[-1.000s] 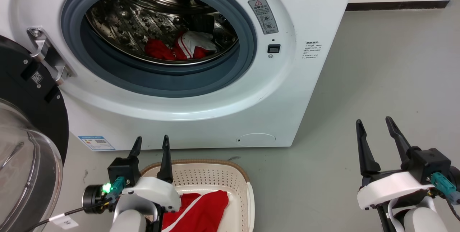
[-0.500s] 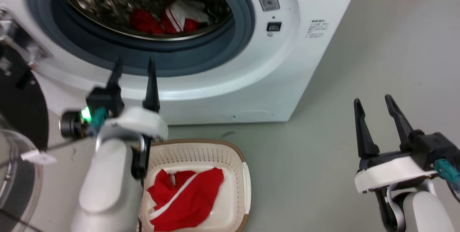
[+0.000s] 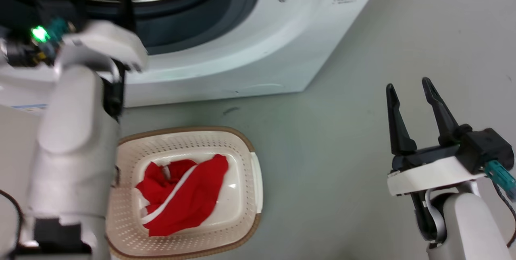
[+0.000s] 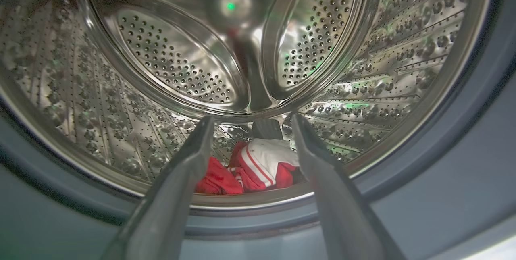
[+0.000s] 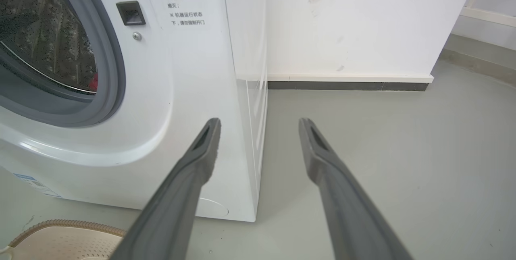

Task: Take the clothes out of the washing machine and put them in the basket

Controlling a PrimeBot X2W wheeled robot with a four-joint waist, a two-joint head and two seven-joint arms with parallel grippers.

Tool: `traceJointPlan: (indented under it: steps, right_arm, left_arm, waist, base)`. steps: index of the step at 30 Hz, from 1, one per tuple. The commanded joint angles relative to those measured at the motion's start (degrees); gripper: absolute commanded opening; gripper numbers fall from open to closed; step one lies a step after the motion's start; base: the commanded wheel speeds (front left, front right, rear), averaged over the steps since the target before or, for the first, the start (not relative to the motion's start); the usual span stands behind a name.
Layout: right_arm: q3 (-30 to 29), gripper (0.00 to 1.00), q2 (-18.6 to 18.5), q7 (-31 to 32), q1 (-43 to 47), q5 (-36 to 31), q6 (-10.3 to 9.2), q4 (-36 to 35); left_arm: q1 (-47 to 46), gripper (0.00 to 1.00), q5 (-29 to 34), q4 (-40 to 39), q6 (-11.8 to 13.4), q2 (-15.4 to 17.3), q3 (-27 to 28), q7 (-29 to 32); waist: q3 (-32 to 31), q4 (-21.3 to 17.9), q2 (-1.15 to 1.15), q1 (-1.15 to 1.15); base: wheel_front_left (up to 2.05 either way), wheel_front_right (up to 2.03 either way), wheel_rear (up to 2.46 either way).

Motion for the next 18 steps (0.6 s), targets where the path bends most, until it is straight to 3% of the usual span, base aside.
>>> traceJointPlan:
  steps: [1,10,18]
  right_arm:
    - [0.43,1.00,0.02,-0.46,-1.16,0.45,-0.04,0.20]
    - [5.65,1.00,0.04,-1.96,-4.13,3.28,-0.04,2.65]
    - [8.91,1.00,0.05,-2.82,-6.54,6.13,-0.04,4.19]
  left_arm:
    - [-2.59,1.00,0.36,1.43,-0.29,0.94,0.01,0.62]
    - [-13.92,1.00,0.99,11.14,-0.45,5.95,0.09,4.34]
    - [-24.33,1.00,3.13,18.15,-1.44,10.44,-2.21,13.30]
  waist:
    - [2.56,-2.18,0.00,-0.01]
    - [7.53,-7.03,0.00,-0.01]
    - [12.59,-10.43,0.00,-0.01]
  base:
    - [0.00,0.00,0.00]
    - [0.00,0.00,0.00]
    - [0.00,0.00,0.00]
